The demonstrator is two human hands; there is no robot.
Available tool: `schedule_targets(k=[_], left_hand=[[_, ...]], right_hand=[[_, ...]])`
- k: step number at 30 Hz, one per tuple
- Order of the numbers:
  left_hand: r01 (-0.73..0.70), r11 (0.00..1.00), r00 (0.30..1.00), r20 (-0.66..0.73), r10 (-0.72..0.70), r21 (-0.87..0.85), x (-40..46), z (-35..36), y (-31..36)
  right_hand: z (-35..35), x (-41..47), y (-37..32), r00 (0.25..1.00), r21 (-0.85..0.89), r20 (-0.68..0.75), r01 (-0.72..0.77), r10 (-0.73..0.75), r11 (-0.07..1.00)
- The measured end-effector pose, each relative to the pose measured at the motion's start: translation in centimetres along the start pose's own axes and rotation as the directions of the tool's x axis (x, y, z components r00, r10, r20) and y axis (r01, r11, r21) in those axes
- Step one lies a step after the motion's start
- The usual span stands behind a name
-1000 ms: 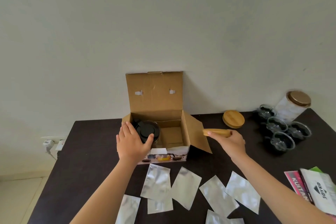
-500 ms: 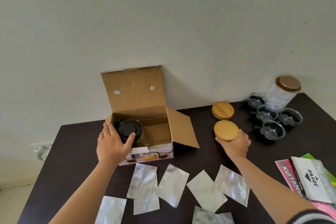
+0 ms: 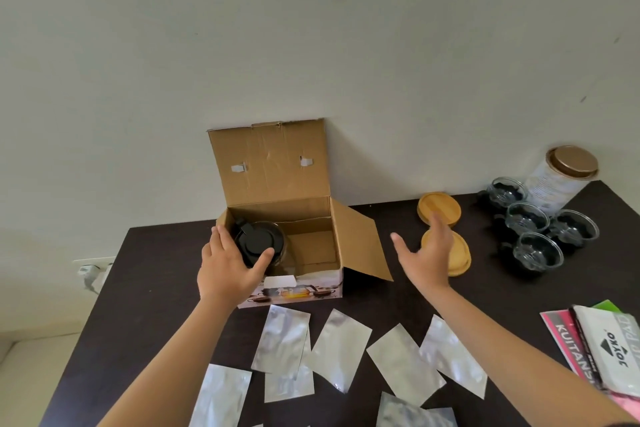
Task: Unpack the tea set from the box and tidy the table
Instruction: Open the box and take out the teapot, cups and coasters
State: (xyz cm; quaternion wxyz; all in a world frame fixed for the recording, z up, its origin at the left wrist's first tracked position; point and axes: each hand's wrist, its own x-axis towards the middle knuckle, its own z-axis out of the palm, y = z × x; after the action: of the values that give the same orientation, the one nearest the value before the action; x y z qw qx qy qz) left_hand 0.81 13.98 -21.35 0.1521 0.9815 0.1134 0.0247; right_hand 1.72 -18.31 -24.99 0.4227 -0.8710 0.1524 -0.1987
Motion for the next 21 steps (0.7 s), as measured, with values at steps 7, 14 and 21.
schedule_targets(k=[7, 14, 21], left_hand=[[-0.062, 0.996, 0.988, 0.136, 0.071, -0.067, 0.0, -0.5, -1.0], [-0.089, 0.993, 0.976, 0.190, 0.104, -0.083, 0.1, -0.8, -1.6], [-0.088, 0.987, 0.980, 0.168, 0.111, -0.136, 0.1, -1.0, -1.6]], right_hand=[[5.1, -1.4, -13.4, 0.826, 0.200, 0.467, 0.251, -0.317, 0.947], [10.2, -2.1, -20.4, 0.437, -0.148, 0.897, 0.426, -0.060, 0.893], [11.8, -2.3, -20.9, 0.371, -0.192, 0.927, 0.575, -0.044, 0.795]])
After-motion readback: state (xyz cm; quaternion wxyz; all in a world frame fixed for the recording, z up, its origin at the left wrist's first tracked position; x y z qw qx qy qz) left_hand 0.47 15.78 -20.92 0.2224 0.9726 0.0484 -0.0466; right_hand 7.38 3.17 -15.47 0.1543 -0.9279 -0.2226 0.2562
